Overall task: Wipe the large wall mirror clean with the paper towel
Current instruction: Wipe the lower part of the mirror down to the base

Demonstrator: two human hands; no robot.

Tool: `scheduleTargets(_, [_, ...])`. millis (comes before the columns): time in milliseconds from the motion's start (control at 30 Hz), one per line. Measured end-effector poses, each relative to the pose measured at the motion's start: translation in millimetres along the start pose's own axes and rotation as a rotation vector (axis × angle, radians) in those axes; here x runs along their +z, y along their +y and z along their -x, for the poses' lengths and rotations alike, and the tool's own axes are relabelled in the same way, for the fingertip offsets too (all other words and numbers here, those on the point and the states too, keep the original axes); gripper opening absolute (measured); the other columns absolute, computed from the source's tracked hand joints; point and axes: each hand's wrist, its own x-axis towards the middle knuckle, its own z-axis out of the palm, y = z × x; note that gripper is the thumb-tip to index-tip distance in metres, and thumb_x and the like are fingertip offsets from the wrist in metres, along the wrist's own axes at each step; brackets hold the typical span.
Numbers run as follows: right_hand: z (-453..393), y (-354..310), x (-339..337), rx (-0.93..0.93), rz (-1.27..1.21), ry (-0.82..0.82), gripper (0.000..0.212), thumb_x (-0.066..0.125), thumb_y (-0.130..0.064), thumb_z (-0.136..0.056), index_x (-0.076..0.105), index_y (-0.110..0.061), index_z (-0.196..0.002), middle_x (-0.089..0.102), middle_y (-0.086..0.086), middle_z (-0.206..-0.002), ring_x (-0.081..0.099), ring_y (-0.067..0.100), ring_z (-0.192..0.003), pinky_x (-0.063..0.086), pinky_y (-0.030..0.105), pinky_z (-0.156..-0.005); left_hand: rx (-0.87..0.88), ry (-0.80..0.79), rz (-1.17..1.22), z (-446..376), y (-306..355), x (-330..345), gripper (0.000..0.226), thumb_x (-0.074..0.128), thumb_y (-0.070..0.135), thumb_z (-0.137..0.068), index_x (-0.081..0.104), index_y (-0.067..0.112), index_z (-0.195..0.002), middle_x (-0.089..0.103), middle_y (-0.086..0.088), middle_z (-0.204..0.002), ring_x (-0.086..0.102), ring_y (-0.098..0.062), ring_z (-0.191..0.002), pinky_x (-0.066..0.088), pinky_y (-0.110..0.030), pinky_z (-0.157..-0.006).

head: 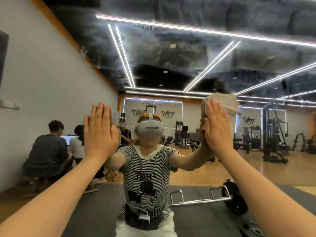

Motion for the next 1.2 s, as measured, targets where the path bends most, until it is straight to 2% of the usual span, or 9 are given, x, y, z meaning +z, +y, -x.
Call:
scheduleTargets(67, [3.3, 16.9, -3.4, 0.0, 0.006, -0.013, 0.055, 0.018, -0.038, -0.098, 0.003, -0.025, -0.15, 0.0, -0.009, -0.157, -0.005, 0.007, -0.144, -0.005, 0.029, -0.118, 0.002, 0.002, 0.014, 0.2, -0.1, 0.2, 0.07, 0.021, 0.035, -0.09, 0.021, 0.003, -0.152, 0.016, -0.015, -0.16, 0.01, -0.028, -0.148, 0.005, -0.047, -0.119])
scheduleTargets(133, [6.9, 36.2, -10.1, 0.039, 0.025, -0.02, 0.057, 0.017, -0.039, -0.097, 0.005, -0.023, -0.15, 0.001, -0.009, -0.156, -0.003, 0.007, -0.145, -0.002, 0.032, -0.119, 0.003, 0.001, 0.025, 0.6, -0.6, -0.2, 0.069, 0.022, 0.034, -0.09, 0.021, 0.003, -0.152, 0.016, -0.015, -0.16, 0.01, -0.028, -0.148, 0.004, -0.046, -0.118])
scheduleTargets(367, [8.8, 43.4, -23.4, 0.143, 0.049, -0.06, 0.055, 0.035, -0.021, -0.104, 0.012, -0.018, -0.154, 0.003, -0.001, -0.161, -0.007, 0.008, -0.143, -0.004, 0.034, -0.119, 0.009, -0.003, 0.048, 0.5, -1.9, 1.1, 0.067, 0.027, 0.029, -0.09, 0.021, 0.001, -0.151, 0.015, -0.017, -0.16, 0.01, -0.031, -0.148, 0.005, -0.05, -0.119])
scheduleTargets(500, [8.3, 41.1, -37.6, 0.147, -0.032, -0.135, 0.055, 0.035, -0.017, -0.104, 0.01, -0.021, -0.153, -0.001, -0.009, -0.159, -0.008, 0.004, -0.142, -0.003, 0.037, -0.121, -0.048, 0.014, 0.191, -3.0, 21.2, -13.0, 0.068, 0.032, 0.024, -0.086, 0.027, 0.003, -0.15, 0.022, -0.017, -0.158, 0.012, -0.033, -0.148, 0.004, -0.052, -0.119])
scheduleTargets(633, [5.1, 37.1, -49.6, 0.16, -0.086, -0.173, 0.054, 0.036, -0.016, -0.104, 0.016, -0.022, -0.154, -0.003, -0.019, -0.152, -0.004, 0.002, -0.142, 0.008, 0.044, -0.122, 0.256, 0.026, 0.33, 1.6, 99.9, -16.3, 0.065, 0.035, 0.025, -0.082, 0.039, 0.01, -0.144, 0.035, -0.015, -0.152, 0.02, -0.027, -0.143, 0.008, -0.051, -0.117])
scheduleTargets(800, [7.0, 41.3, -50.3, 0.161, -0.042, -0.176, 0.057, 0.041, -0.016, -0.103, 0.017, -0.025, -0.154, 0.008, -0.009, -0.161, 0.007, 0.014, -0.149, 0.014, 0.044, -0.121, 0.394, -0.042, 0.291, 12.7, 179.1, 10.5, 0.063, 0.035, 0.027, -0.079, 0.044, 0.009, -0.139, 0.044, -0.016, -0.146, 0.034, -0.031, -0.139, 0.016, -0.053, -0.118])
scheduleTargets(900, [12.8, 53.8, -44.6, 0.033, 0.044, -0.149, 0.055, 0.038, -0.021, -0.102, 0.018, -0.02, -0.154, 0.011, -0.003, -0.161, 0.013, 0.019, -0.148, 0.017, 0.048, -0.12, 0.428, -0.08, 0.249, 18.3, 213.4, 29.0, 0.066, 0.034, 0.029, -0.077, 0.042, 0.007, -0.138, 0.046, -0.017, -0.144, 0.035, -0.032, -0.137, 0.018, -0.052, -0.115])
scheduleTargets(1067, [16.2, 96.6, -46.2, -0.199, 0.188, -0.189, 0.056, 0.016, -0.042, -0.099, 0.004, -0.027, -0.152, -0.001, -0.009, -0.159, 0.0, 0.01, -0.147, 0.003, 0.037, -0.118, 0.388, -0.044, 0.182, 27.7, 269.8, 51.1, 0.067, 0.035, 0.03, -0.078, 0.044, 0.002, -0.139, 0.047, -0.02, -0.143, 0.043, -0.036, -0.134, 0.022, -0.058, -0.108])
scheduleTargets(1200, [17.6, 123.0, -35.8, -0.322, 0.157, -0.119, 0.056, 0.022, -0.037, -0.101, 0.015, -0.019, -0.154, 0.009, -0.002, -0.16, 0.01, 0.018, -0.148, 0.011, 0.042, -0.119, 0.291, -0.038, 0.061, 43.3, 282.3, 82.1, 0.07, 0.035, 0.033, -0.084, 0.031, 0.003, -0.146, 0.035, -0.018, -0.152, 0.028, -0.031, -0.142, 0.017, -0.052, -0.117])
